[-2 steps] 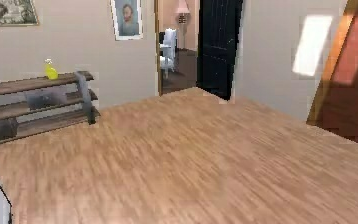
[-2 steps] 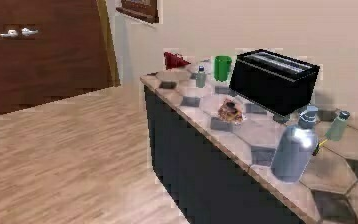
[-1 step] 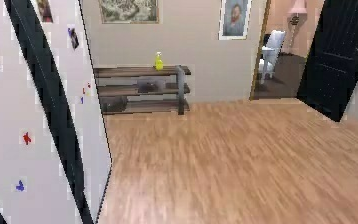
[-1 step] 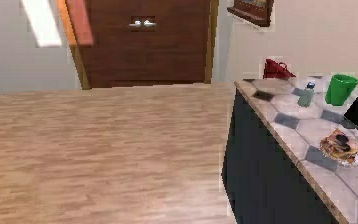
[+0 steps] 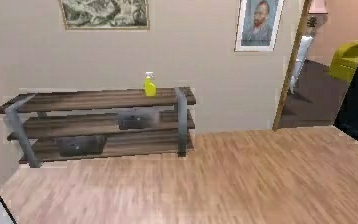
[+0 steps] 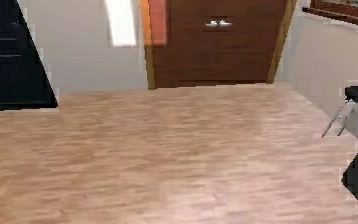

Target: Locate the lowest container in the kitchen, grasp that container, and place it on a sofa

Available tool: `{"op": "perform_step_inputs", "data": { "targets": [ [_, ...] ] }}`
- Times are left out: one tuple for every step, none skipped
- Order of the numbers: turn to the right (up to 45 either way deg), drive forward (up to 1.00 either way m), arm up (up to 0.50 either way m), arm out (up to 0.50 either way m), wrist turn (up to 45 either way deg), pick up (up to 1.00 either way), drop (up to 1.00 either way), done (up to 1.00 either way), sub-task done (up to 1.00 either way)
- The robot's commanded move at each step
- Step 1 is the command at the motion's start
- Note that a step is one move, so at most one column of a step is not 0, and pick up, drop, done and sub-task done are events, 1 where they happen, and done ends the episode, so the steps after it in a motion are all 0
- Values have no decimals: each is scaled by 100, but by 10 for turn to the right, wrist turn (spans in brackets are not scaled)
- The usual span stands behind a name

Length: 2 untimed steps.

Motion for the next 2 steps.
{"op": "perform_step_inputs", "data": {
  "targets": [
    [0,85,0,0,0,0,0,0,0],
    [-450,0,0,0,0,0,0,0,0]
  ]
}}
